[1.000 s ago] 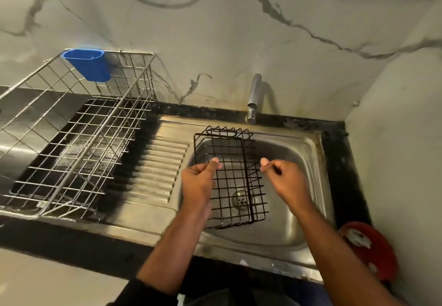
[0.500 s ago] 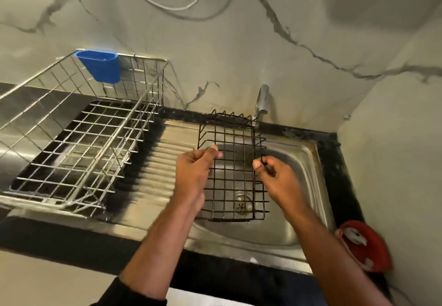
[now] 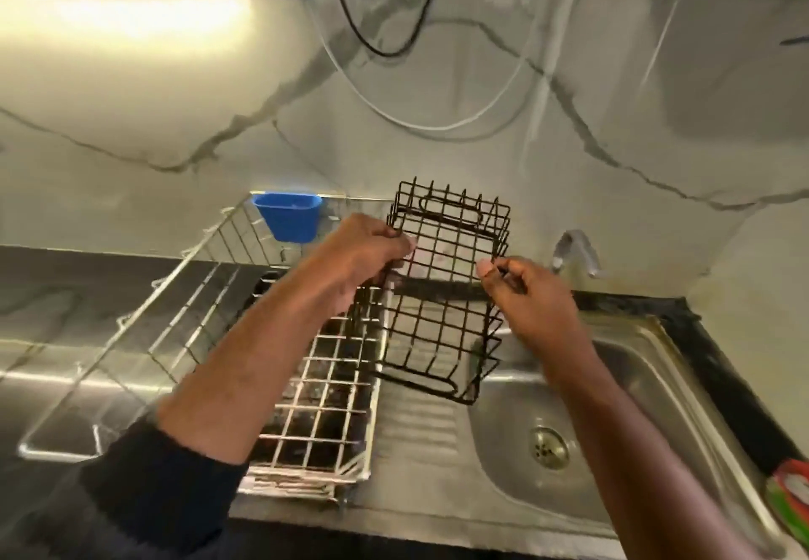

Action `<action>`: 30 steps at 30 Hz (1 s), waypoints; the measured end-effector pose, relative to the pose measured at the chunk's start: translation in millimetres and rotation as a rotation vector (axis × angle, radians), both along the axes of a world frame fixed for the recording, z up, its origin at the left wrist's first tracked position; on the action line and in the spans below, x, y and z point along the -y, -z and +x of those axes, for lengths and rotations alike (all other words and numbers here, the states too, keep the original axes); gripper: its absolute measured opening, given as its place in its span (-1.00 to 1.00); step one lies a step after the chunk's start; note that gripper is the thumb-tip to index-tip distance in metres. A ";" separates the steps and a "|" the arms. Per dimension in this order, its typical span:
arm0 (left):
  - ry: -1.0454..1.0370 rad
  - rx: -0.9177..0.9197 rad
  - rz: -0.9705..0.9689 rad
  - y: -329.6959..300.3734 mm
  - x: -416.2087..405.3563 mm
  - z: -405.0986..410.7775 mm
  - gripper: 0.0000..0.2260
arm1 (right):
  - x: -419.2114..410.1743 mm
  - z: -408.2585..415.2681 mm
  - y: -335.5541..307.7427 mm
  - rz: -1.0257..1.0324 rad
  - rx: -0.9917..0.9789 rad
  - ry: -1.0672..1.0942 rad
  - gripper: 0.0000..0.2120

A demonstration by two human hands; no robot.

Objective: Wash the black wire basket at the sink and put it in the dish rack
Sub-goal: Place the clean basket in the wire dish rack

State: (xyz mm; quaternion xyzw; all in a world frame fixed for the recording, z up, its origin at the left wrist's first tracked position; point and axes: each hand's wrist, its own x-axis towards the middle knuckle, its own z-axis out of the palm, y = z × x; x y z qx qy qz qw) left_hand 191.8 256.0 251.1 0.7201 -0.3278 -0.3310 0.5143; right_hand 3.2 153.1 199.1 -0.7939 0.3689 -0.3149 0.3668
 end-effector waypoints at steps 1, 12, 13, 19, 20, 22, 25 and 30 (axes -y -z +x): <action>-0.011 -0.005 -0.003 -1.8 -3.3 16.1 -0.85 | -2.3 14.1 -4.6 0.002 -0.002 -0.014 -0.60; -0.246 -0.002 -0.056 1.3 -11.1 149.6 -0.80 | 5.2 150.5 -26.8 0.040 -0.082 -0.154 -0.52; -0.271 0.000 -0.065 4.2 -12.5 158.8 -0.82 | 5.5 162.0 -22.9 0.043 -0.092 -0.167 -0.54; -0.363 0.036 -0.017 32.1 -11.6 208.0 -0.85 | 11.7 220.3 1.6 -0.013 -0.239 -0.275 -0.64; -0.368 0.046 0.011 40.3 -8.6 214.5 -0.85 | 15.1 228.6 7.5 -0.007 -0.279 -0.282 -0.65; -0.360 0.052 0.085 55.5 -4.1 220.4 -0.89 | 22.5 242.5 20.3 -0.001 -0.357 -0.280 -0.69; -0.365 0.004 0.118 74.7 2.3 223.1 -0.89 | 32.0 254.9 39.6 -0.004 -0.484 -0.284 -0.74; -0.350 0.072 0.172 92.4 3.7 217.7 -0.87 | 35.1 253.7 54.2 -0.031 -0.562 -0.288 -0.81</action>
